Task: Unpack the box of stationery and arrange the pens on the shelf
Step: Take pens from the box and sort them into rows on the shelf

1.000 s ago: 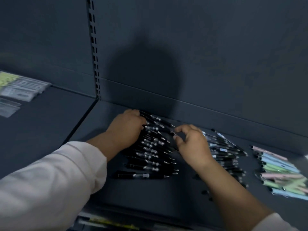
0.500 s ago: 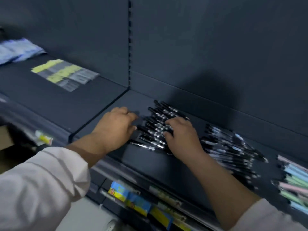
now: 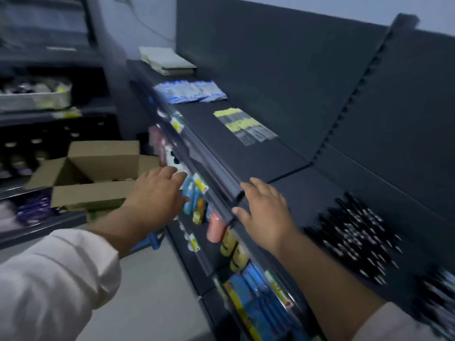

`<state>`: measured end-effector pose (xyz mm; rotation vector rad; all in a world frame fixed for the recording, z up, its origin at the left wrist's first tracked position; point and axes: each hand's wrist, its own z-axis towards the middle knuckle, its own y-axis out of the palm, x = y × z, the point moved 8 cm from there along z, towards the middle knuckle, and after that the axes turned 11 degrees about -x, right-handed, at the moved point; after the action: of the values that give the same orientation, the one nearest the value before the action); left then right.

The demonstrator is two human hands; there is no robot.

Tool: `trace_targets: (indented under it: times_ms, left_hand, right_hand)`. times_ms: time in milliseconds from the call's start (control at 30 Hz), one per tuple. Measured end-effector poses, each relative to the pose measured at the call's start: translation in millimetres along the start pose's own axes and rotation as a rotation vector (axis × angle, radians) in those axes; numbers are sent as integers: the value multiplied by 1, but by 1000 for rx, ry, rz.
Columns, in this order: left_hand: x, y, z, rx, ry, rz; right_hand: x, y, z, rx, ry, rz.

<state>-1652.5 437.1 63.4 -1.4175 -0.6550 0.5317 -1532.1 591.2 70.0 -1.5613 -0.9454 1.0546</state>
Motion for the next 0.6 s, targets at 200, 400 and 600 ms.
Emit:
trace_targets:
  times_ms: [200,400,600]
  left_hand:
    - [-149,0,-53,-73,-219,-21]
    - [-301,-5,-103,-130,-405,-35]
    - [-390,-7,-113,-176,-503,-36]
  right_hand:
    - [-127,29,67,-79,-128,-35]
    - [-253,63,139,-174,-235,-3]
    - [-332,83,193,-249,-268,45]
